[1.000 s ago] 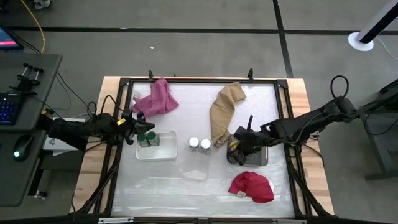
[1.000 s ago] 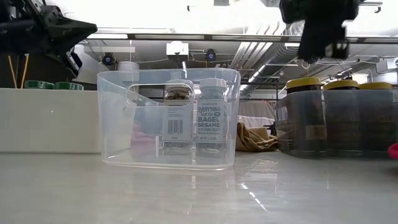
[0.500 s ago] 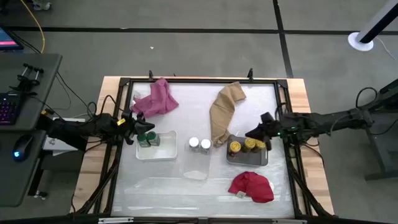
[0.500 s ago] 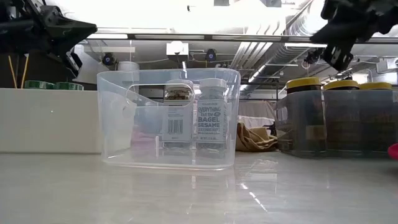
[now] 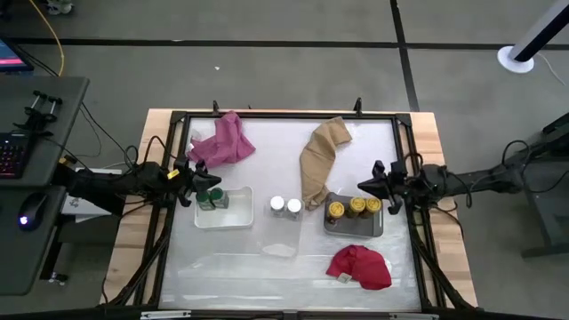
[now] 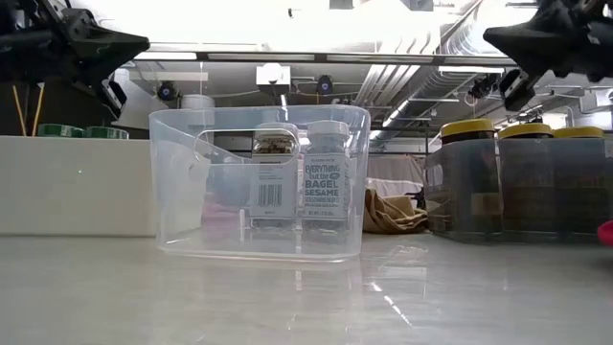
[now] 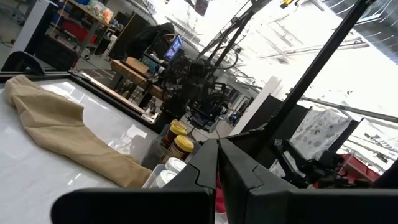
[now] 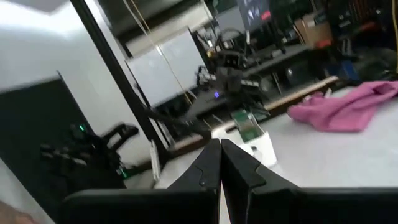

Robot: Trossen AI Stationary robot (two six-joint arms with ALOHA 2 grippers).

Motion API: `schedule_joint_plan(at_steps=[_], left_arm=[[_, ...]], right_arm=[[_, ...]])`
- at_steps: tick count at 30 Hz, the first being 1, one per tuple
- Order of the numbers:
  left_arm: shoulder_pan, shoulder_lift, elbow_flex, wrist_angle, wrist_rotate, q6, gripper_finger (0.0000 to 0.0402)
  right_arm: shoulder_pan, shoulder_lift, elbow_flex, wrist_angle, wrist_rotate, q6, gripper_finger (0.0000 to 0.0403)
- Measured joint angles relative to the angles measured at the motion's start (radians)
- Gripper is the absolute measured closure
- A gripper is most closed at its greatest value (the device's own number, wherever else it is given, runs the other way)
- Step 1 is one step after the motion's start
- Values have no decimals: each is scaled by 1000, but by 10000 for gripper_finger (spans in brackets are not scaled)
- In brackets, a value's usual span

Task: Sort spices by type
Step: Return to Home Position

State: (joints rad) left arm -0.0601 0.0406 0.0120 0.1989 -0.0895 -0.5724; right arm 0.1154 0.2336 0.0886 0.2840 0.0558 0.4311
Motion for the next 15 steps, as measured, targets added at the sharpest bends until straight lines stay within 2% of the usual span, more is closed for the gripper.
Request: schedule_joint_plan(at_steps=[4, 8, 15], left_arm=[[0, 0, 0, 0, 0, 0, 401], [0, 0, 1, 0, 0, 0, 401], [0, 0, 1, 0, 0, 0, 401]], right_arm=[[0, -14, -78, 154, 3, -7, 403], [0, -13, -75, 74, 5, -47, 403], [0, -13, -74, -124, 4, 63, 403]])
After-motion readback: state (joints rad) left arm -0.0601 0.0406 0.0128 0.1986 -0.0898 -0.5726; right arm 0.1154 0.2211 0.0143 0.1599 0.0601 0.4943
